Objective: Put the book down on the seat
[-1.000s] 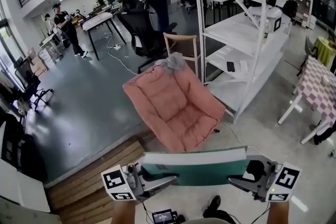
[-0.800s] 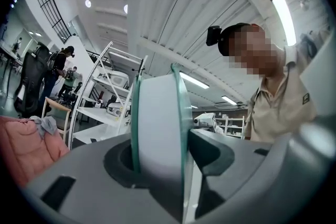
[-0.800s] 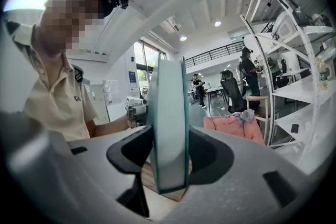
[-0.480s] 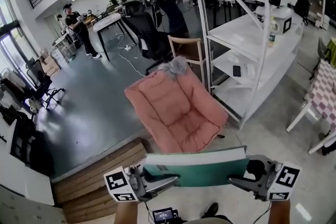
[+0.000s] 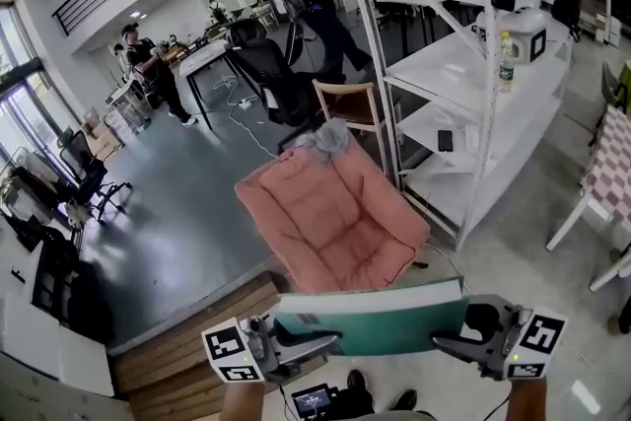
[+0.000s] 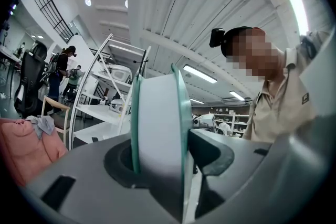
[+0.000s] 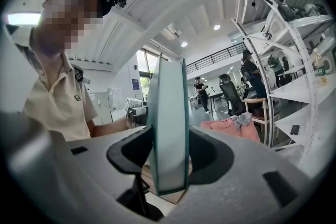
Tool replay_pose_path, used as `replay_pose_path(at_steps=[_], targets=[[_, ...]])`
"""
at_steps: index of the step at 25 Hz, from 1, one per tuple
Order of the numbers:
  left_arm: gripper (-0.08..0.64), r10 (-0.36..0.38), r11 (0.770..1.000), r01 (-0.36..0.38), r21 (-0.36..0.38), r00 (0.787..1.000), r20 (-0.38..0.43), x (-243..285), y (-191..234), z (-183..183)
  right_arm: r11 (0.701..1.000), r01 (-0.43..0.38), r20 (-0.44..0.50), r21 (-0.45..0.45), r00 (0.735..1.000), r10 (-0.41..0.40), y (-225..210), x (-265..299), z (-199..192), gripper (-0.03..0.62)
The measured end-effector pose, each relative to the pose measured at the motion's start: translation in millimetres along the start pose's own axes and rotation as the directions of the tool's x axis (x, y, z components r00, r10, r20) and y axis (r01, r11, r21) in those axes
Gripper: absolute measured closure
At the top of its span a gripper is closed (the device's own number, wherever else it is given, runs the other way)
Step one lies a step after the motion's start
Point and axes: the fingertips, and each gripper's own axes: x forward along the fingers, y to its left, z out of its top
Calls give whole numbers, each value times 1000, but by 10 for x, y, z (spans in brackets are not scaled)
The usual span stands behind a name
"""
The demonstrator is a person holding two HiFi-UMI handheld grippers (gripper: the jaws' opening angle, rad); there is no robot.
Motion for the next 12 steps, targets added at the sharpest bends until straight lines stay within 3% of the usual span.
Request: replay_pose_path(at_steps=[12], targets=[[337,-151,988,151,-35,989,9,424,757,44,988,152,-15,11,988,-152,-639,98,68,399]])
